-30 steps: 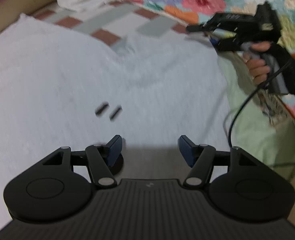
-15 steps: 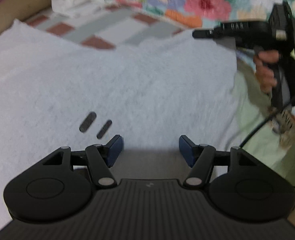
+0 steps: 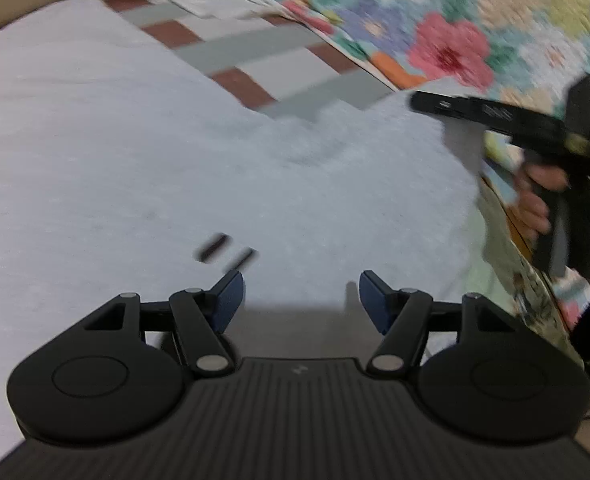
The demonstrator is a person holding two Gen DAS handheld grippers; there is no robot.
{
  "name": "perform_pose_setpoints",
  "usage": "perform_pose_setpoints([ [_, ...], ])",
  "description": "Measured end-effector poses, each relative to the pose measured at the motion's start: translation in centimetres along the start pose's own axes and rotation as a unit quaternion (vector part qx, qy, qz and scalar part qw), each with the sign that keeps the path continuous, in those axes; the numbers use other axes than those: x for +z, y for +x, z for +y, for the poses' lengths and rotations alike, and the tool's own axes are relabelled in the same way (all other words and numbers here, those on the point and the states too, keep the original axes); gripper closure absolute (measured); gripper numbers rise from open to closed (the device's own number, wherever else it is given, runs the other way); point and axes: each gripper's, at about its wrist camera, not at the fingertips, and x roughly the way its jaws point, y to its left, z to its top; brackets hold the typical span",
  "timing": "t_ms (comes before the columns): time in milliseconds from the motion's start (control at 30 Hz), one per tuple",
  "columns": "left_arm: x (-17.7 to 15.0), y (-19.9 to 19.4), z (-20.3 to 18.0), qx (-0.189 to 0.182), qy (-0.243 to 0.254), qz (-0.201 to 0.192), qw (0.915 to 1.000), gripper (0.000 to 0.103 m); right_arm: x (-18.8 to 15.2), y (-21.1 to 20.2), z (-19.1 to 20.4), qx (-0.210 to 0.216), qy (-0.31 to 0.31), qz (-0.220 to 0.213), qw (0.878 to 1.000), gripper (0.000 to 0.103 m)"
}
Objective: Fold clothes
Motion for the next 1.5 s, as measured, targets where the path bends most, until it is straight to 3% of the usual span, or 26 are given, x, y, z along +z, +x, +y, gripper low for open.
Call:
perform_pose_setpoints([
  [133,0.3,-1.8,1.9,0.027,-0.035,-0.028,0.9986,0.039,0.6,-1.3,6.0,0.0,-0.152,-0.022,0.988,0.098],
  [267,0.2,-2.7,4.0,0.036,-0.077,-0.054,0.9949,0.039,-0.8,-3.2,11.6,0.086,-0.256,-0.02,0.963,0.098],
  [367,-0.5,-2.2,5.8,0.056,-0.119,-0.051,0.99,0.039,-3.2,-2.7,14.2,0.123,-0.299,0.01,0.946,0.098],
  [500,-1.2,-2.1,6.8,0.049,-0.151,-0.061,0.9853,0.039,-6.5,-1.2,15.7,0.147,-0.332,0.075,0.929,0.095],
  [633,-0.9,-2.1,6.5,0.035,-0.143,-0.067,0.9868,0.039,-8.8,-1.3,15.7,0.157,-0.367,0.124,0.908,0.094],
  [700,-0.7,-1.8,6.4,0.024,-0.141,-0.066,0.9876,0.037,-8.6,-2.4,14.5,0.171,-0.353,0.134,0.91,0.071],
  [767,-0.6,-1.2,6.3,0.017,-0.138,-0.058,0.9885,0.037,-8.2,-4.1,12.9,0.177,-0.337,0.131,0.916,0.064],
  [833,-0.4,-0.4,6.1,0.016,-0.137,-0.045,0.9895,0.037,-8.0,-5.7,11.6,0.163,-0.325,0.125,0.923,0.064],
  [933,-0.1,0.6,5.6,0.027,-0.125,-0.045,0.9907,0.036,-7.9,-7.8,9.2,0.107,-0.316,0.113,0.936,0.062],
  [1033,1.1,2.2,5.3,0.058,-0.089,-0.051,0.9931,0.036,-8.5,-8.5,7.8,0.045,-0.319,0.103,0.941,0.062],
  [1133,1.9,3.5,4.1,0.082,-0.028,-0.048,0.9951,0.039,-9.0,-7.5,7.1,0.019,-0.311,0.115,0.943,0.062],
  [1167,1.9,3.8,3.5,0.085,0.001,-0.042,0.9955,0.052,-9.2,-7.1,7.1,0.016,-0.313,0.115,0.943,0.062],
  [1200,1.9,4.0,2.8,0.088,0.03,-0.037,0.995,0.084,-9.5,-6.7,7.2,0.015,-0.313,0.114,0.943,0.062],
  [1233,1.8,4.2,2.0,0.103,0.061,-0.03,0.9923,0.095,-9.5,-6.6,7.0,0.018,-0.302,0.108,0.947,0.062],
  [1267,1.7,4.2,1.5,0.106,0.078,-0.028,0.9909,0.097,-9.3,-6.6,6.7,0.025,-0.281,0.098,0.954,0.067],
  [1300,1.5,4.0,1.0,0.113,0.088,-0.03,0.9892,0.098,-9.0,-6.6,6.4,0.032,-0.26,0.088,0.961,0.097],
  [1400,1.1,3.4,0.5,0.136,0.09,-0.033,0.9861,0.098,-7.6,-7.2,4.6,0.037,-0.159,0.058,0.985,0.098],
  [1500,1.0,3.3,0.7,0.148,0.074,-0.031,0.9857,0.098,-7.7,-7.1,3.6,0.028,-0.126,0.062,0.99,0.099],
])
